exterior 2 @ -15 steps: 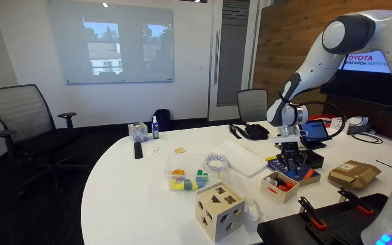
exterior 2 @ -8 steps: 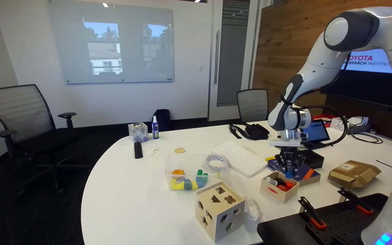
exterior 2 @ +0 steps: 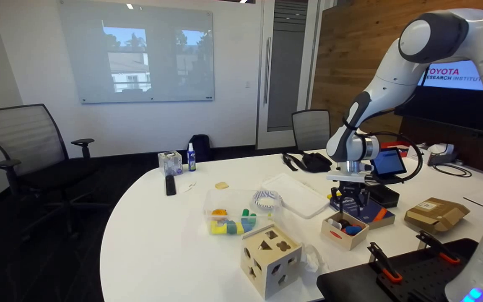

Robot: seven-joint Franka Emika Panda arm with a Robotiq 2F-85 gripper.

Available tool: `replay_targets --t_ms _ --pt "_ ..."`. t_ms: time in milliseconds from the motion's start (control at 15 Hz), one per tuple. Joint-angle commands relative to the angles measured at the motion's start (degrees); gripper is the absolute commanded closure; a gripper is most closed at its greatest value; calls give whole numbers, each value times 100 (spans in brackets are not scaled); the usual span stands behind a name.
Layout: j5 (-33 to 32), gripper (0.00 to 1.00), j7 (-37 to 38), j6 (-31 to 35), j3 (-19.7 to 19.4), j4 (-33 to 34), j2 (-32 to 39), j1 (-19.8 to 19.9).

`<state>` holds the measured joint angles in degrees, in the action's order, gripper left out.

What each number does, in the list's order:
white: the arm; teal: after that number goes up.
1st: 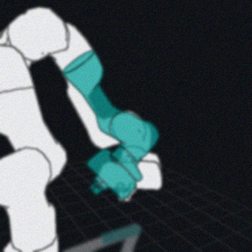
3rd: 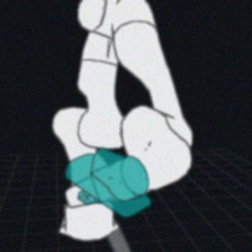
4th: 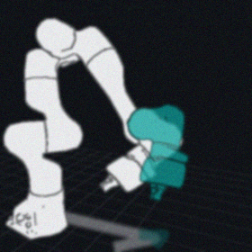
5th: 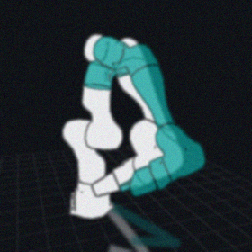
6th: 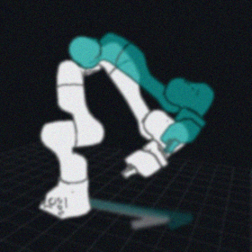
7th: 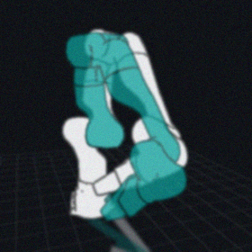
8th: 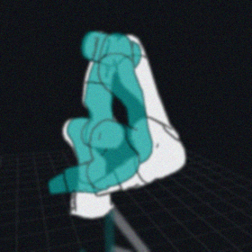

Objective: Move the orange object from the container into the wooden box

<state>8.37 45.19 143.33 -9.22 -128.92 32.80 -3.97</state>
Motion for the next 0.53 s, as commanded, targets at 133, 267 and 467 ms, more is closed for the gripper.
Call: replay_targets --t_ms 133,267,467 --pt "40 0 -158 145 128 -227 -336 -18" --pt "-62 0 -190 90 175 -229 -475 -147" --pt "-340 0 -52 39 173 -240 -706 -414"
